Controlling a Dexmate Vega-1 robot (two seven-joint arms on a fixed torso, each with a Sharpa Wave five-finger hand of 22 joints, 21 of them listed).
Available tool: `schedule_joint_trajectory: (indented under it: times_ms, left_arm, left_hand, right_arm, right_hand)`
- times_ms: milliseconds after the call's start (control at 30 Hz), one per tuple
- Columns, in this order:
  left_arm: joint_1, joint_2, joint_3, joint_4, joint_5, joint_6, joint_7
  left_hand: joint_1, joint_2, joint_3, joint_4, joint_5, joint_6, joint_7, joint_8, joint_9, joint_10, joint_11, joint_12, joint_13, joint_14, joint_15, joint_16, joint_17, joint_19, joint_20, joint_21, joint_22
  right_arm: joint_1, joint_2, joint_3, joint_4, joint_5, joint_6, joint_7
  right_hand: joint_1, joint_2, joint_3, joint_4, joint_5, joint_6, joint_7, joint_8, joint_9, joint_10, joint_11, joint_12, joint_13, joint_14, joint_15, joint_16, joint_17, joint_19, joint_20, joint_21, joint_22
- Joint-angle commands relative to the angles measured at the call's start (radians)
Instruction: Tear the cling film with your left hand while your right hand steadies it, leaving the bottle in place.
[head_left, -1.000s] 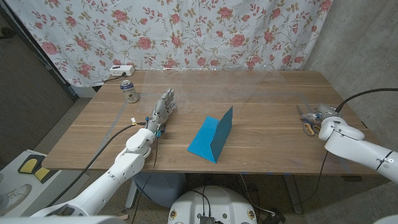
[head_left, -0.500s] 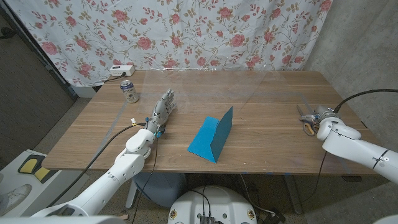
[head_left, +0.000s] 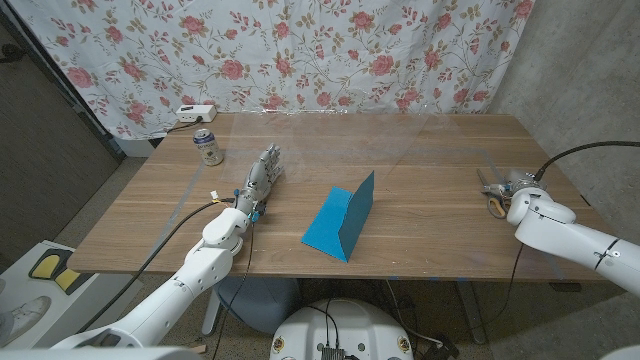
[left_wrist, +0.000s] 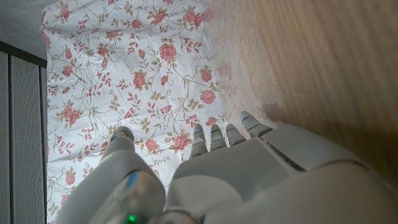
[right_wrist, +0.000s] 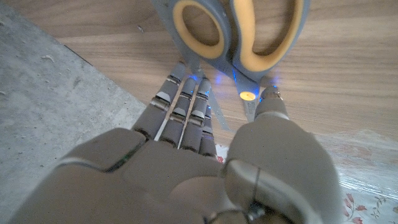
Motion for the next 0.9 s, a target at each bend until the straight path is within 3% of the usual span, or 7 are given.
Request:
schedule_joint_trajectory:
  times_ms: [33, 200, 467, 700, 900]
  left_arm:
    - [0.003, -0.001, -0.004, 0.003, -0.006, -0.006, -0.005]
    - [0.006, 0.000, -0.006, 0.002, -0.008, -0.008, -0.005]
    - [0.011, -0.003, -0.009, 0.009, -0.013, -0.015, -0.009]
    - [0.012, -0.002, -0.011, 0.010, -0.014, -0.017, -0.010]
    - [0.009, -0.002, -0.009, 0.013, -0.013, -0.019, -0.014]
  left_hand:
    - [-0.001, 0.008, -0.002, -0.005, 0.002, 0.003, 0.000, -0.001, 0.001, -0.002, -0.001, 0.002, 0.000, -0.008, 0.005, 0.002, 0.003, 0.012, 0.002, -0.004, 0.002]
    - [-0.002, 0.008, -0.003, -0.005, 0.002, 0.004, -0.001, -0.001, 0.001, -0.002, -0.002, 0.002, 0.000, -0.008, 0.006, 0.002, 0.003, 0.013, 0.002, -0.006, 0.002]
    - [-0.003, 0.009, -0.004, -0.005, 0.002, 0.004, -0.001, -0.001, 0.001, -0.002, -0.002, 0.002, 0.000, -0.008, 0.005, 0.003, 0.003, 0.014, 0.002, -0.010, 0.002]
    - [-0.004, 0.008, -0.005, -0.005, 0.002, 0.004, -0.002, -0.001, 0.001, -0.002, -0.001, 0.002, 0.000, -0.008, 0.005, 0.002, 0.003, 0.015, 0.002, -0.013, 0.002]
    - [-0.005, 0.009, -0.005, -0.005, 0.002, 0.004, -0.004, -0.001, 0.001, -0.003, -0.001, 0.002, 0.000, -0.008, 0.006, 0.002, 0.003, 0.016, 0.002, -0.015, 0.002]
  right_arm:
    - [0.050, 0.000, -0.085, 0.008, -0.036, -0.016, 0.031]
    - [0.059, 0.002, -0.103, 0.011, -0.039, -0.016, 0.031]
    - [0.071, 0.023, -0.140, 0.029, -0.047, -0.009, 0.028]
    - [0.066, 0.033, -0.143, 0.039, -0.038, -0.007, 0.016]
    - [0.052, 0.032, -0.127, 0.032, -0.023, -0.008, 0.005]
  right_hand:
    - [0.036, -0.001, 0.010, -0.017, 0.000, 0.012, -0.007, 0.004, 0.001, 0.027, -0.010, 0.017, 0.000, 0.014, -0.111, 0.009, 0.005, 0.005, -0.008, 0.003, 0.005]
    - [0.060, 0.001, 0.019, -0.025, 0.000, 0.009, -0.015, 0.000, 0.001, 0.041, -0.004, 0.025, 0.001, 0.009, -0.126, 0.008, 0.009, 0.000, -0.014, 0.002, 0.005]
    - [0.079, 0.002, 0.026, -0.028, 0.001, 0.006, -0.028, -0.003, 0.002, 0.058, -0.029, 0.038, 0.007, 0.019, -0.132, 0.013, 0.015, 0.002, -0.019, 0.003, 0.006]
    - [0.120, 0.013, 0.045, -0.032, 0.001, 0.037, -0.032, 0.003, 0.002, 0.134, -0.039, 0.078, 0.012, 0.094, -0.166, 0.047, 0.031, 0.041, -0.035, 0.022, 0.008]
    - [0.173, 0.020, 0.067, -0.042, -0.001, 0.025, -0.026, -0.004, 0.002, 0.159, -0.044, 0.092, 0.014, 0.139, -0.171, 0.069, 0.046, 0.072, -0.039, 0.038, 0.009]
